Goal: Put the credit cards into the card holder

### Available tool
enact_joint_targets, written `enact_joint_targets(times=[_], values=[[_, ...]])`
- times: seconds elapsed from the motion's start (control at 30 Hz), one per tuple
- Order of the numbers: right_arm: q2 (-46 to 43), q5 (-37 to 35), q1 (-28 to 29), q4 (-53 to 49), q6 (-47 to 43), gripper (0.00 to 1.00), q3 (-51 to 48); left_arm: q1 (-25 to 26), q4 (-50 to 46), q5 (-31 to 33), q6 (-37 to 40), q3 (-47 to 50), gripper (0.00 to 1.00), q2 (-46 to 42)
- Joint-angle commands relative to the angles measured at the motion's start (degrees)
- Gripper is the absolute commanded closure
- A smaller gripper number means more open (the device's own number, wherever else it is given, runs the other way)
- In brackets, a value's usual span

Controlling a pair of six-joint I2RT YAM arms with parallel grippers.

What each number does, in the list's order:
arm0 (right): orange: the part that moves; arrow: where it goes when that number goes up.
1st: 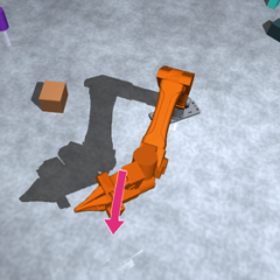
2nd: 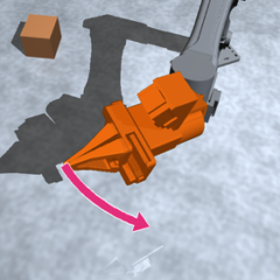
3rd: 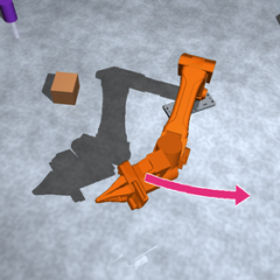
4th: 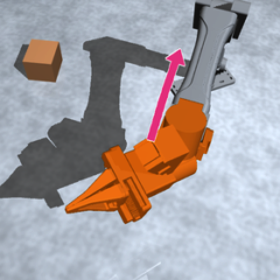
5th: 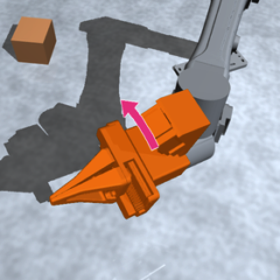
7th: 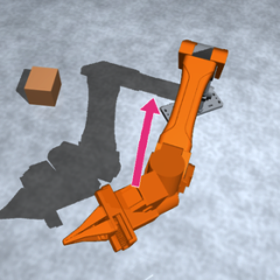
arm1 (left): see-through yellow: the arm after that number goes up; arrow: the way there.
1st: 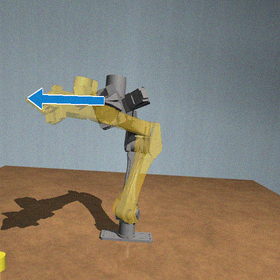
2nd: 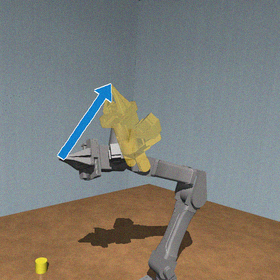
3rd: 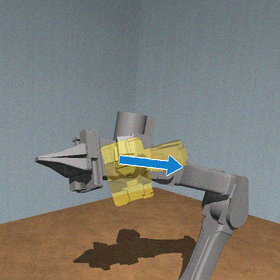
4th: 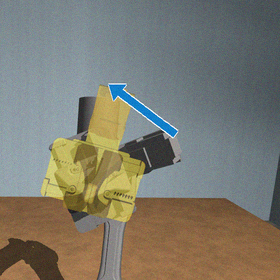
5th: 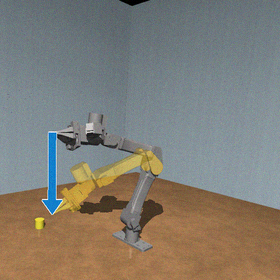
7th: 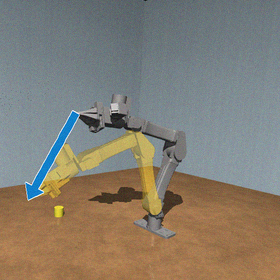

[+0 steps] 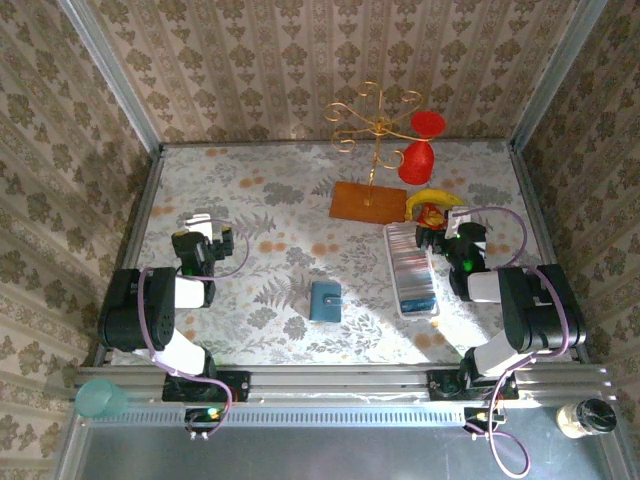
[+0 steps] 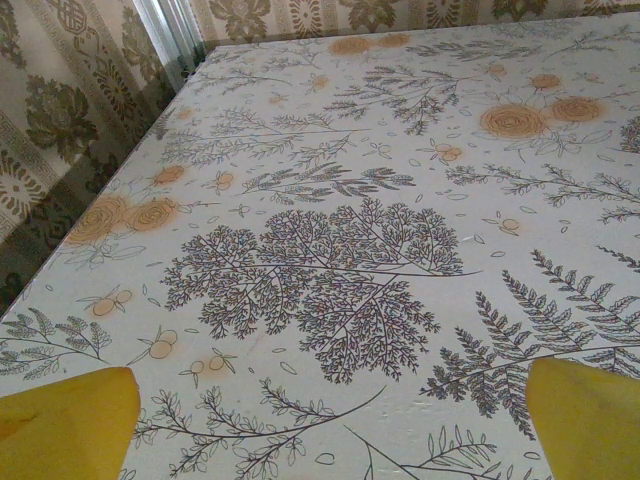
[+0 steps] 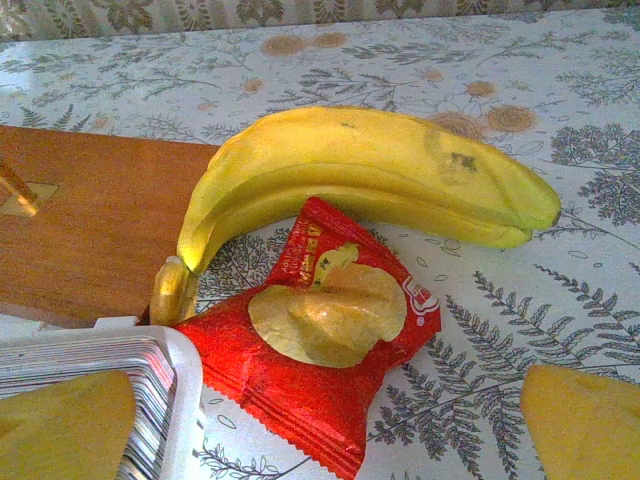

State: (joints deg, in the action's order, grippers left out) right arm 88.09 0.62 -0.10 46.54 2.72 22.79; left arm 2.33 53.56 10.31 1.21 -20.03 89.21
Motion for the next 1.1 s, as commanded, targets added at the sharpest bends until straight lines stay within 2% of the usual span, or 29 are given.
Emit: enact_joint_targets(times=[0.0,0.17,0.3,0.37,0.5,0.63,0.7,0.73,0.77,0.83,0.93,1.03,1.07], values=[[-0.49,-1.06,0.16,1.53,-0.88,0.00,0.86,0.26,1.10,0.19,0.81,-1.50,0.00,0.00],[-0.84,-1.23,0.19,1.96,-0.96,0.00,0.55,-0.02,1.19,-0.51,0.63,-1.34,0.00,-0.13],[-7.83,-1.30,0.27,-2.22,-0.77,0.00,-0.80,-0.31,-0.98,0.88,-0.07,-0.98,0.00,-3.62],[-15.44,-1.41,0.24,-10.04,0.34,0.00,-0.27,-0.31,-8.21,0.12,-0.30,-1.63,0.00,-10.16],[-28.05,-2.60,0.25,-24.25,3.30,0.00,0.20,-0.13,-31.75,-3.28,-5.40,-8.62,0.00,-23.48],[-40.24,-8.80,0.10,-38.18,12.73,0.00,1.12,-0.23,-51.09,-0.54,-17.37,-15.76,0.00,-31.01],[-45.40,-15.02,0.02,-48.28,23.90,0.00,3.33,-1.70,-63.92,1.06,-26.79,-19.72,0.00,-33.43],[-48.08,-18.75,-0.14,-56.95,31.93,0.00,4.59,-3.30,-68.38,-2.04,-29.21,-20.72,0.00,-34.59],[-50.28,-20.25,-0.64,-61.31,36.03,0.00,5.11,-5.01,-70.92,-6.33,-29.92,-21.15,0.00,-35.64],[-53.55,-14.54,-1.63,-63.38,34.39,0.00,5.16,-8.15,-71.75,-13.06,-34.06,-20.08,0.00,-37.34],[-56.93,-12.26,-1.66,-68.91,38.93,0.00,5.95,-12.76,-71.83,-22.46,-41.25,-17.58,0.00,-39.62],[-59.89,-9.33,-1.70,-74.09,40.96,0.00,7.31,-15.84,-74.18,-31.45,-41.65,-16.89,0.00,-40.85],[-60.10,-7.84,-1.66,-76.54,40.67,0.00,8.59,-15.85,-76.62,-32.74,-40.75,-17.61,0.00,-40.78]])
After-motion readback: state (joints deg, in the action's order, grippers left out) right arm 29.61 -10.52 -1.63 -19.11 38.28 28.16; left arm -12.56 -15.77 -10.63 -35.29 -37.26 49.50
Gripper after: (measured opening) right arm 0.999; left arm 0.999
